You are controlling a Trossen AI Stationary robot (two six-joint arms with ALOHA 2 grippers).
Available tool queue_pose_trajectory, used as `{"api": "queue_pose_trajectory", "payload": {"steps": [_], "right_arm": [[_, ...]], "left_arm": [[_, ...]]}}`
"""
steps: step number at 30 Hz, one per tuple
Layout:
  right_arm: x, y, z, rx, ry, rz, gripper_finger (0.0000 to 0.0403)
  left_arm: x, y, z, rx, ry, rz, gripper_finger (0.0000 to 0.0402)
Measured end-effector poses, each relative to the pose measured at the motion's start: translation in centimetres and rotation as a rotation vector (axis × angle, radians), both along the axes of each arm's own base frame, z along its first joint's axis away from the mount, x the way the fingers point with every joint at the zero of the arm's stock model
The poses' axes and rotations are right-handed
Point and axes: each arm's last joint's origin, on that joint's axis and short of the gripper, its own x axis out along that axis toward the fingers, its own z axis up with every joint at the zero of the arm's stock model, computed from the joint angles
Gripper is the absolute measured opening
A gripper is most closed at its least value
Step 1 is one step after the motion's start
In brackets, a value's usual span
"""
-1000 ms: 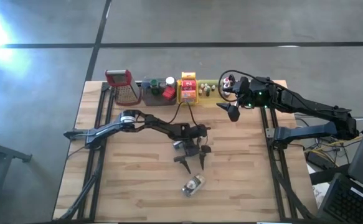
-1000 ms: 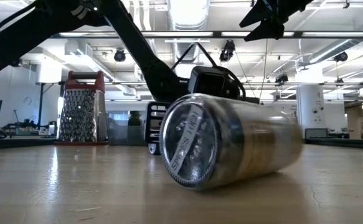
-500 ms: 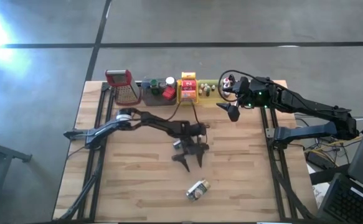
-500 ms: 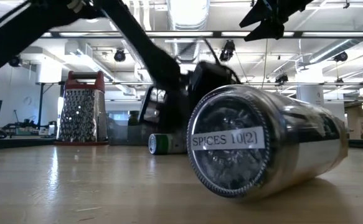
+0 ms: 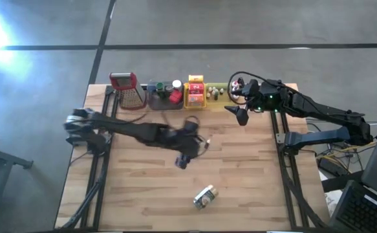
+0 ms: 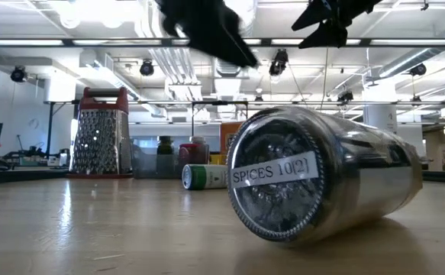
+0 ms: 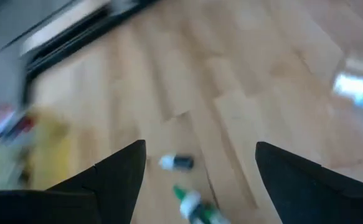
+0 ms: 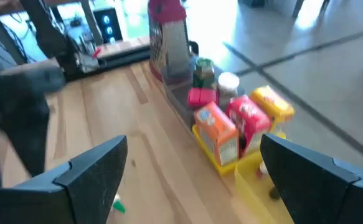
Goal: Pick & Place Kitchen Items
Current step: Put the gold seasoning bottle into the black bin
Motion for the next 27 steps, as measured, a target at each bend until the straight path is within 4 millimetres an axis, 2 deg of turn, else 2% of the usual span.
{"api": "queue_pose_trajectory", "payload": {"steps": [5, 10, 14, 21, 24, 27], "right_arm": [[0.2, -0.1, 0.5, -0.009, -0.058, -0.003, 0.0364], [0.9, 0.4, 0.8, -0.072, -0.076, 0.054, 0.0364], [2.4, 2.4, -0.1, -0.075, -0.032, 0.245, 0.0364], [4.5, 7.6, -1.7, -0.117, 0.042, 0.500, 0.0363], [4.8, 9.7, -2.3, -0.091, 0.070, 0.577, 0.0364], [4.9, 11.4, -2.7, -0.049, 0.085, 0.624, 0.0364]], "left_arm": [[-5.8, -1.7, 2.7, -0.146, -0.145, 0.309, 0.0306], [-10.5, -3.8, 2.2, -0.178, -0.256, 0.495, 0.0306], [-13.0, -4.8, 2.4, -0.235, -0.337, 0.568, 0.0306], [-15.4, -4.8, 1.8, -0.389, -0.312, 0.657, 0.0306], [-15.4, -5.0, 1.2, -0.481, -0.258, 0.662, 0.0306], [-14.3, -5.8, 0.5, -0.513, -0.216, 0.654, 0.0306]]}}
